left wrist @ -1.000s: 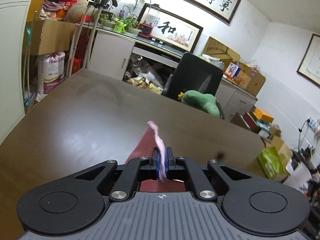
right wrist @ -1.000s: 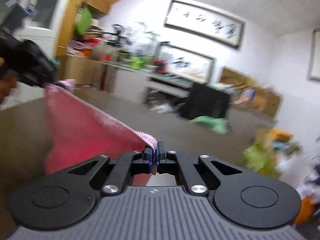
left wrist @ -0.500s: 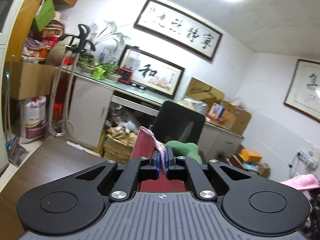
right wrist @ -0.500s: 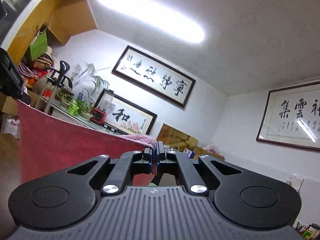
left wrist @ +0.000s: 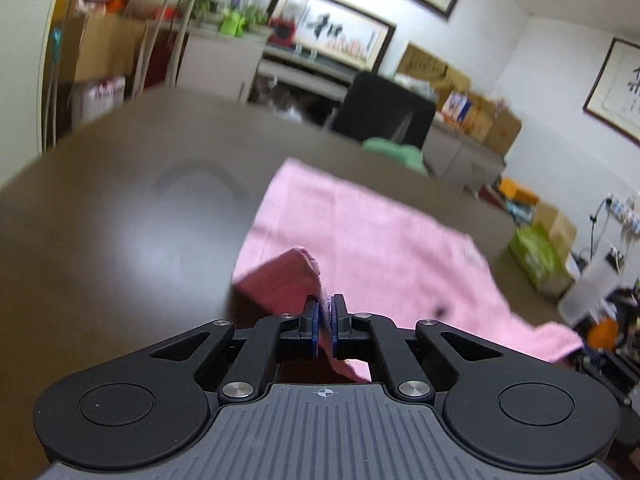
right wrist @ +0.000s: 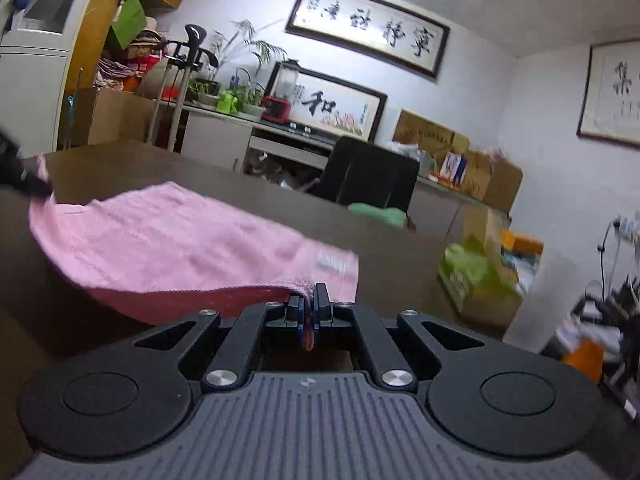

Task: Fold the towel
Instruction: 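Lift the towel with both tools, spreading the grippers apart, then lay the pink towel flat on the table and open both tools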

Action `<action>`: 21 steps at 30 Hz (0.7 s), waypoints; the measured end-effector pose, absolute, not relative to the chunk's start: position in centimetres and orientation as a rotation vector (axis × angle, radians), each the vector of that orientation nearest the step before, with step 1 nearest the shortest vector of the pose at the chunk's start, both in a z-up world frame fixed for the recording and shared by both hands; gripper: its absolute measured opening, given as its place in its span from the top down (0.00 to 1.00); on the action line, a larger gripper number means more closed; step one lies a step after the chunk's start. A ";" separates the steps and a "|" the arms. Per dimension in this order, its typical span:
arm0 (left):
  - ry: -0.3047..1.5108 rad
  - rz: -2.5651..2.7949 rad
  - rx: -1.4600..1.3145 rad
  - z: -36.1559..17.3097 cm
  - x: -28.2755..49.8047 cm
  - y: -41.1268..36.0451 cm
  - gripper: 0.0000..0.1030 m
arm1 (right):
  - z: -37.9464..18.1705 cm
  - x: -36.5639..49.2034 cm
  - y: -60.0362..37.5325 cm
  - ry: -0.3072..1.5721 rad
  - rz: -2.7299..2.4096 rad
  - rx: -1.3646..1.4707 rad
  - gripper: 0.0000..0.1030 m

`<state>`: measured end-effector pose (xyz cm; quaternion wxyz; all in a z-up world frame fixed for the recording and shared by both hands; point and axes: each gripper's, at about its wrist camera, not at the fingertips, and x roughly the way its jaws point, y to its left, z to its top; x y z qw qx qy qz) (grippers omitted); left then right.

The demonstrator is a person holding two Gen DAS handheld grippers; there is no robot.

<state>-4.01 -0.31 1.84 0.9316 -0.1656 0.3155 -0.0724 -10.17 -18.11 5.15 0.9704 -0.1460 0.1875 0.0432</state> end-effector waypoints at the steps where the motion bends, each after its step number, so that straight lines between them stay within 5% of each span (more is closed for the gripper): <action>1: 0.652 -0.148 -0.336 1.5 -4.6 -0.2 0.93 | 5.0 -10.5 -18.3 0.392 0.091 -0.295 0.94; 8: 0.662 -0.205 -0.316 2.0 -5.8 0.7 0.90 | 4.6 -12.1 -20.4 0.479 0.072 -0.283 0.88; 13: 0.578 -0.192 -0.254 4.2 -6.5 1.4 0.89 | 4.1 -13.0 -22.2 0.554 0.015 -0.293 0.56; 21: 0.489 -0.198 -0.183 6.1 -7.6 2.7 0.80 | 5.7 -14.5 -25.1 0.532 0.123 -0.063 0.56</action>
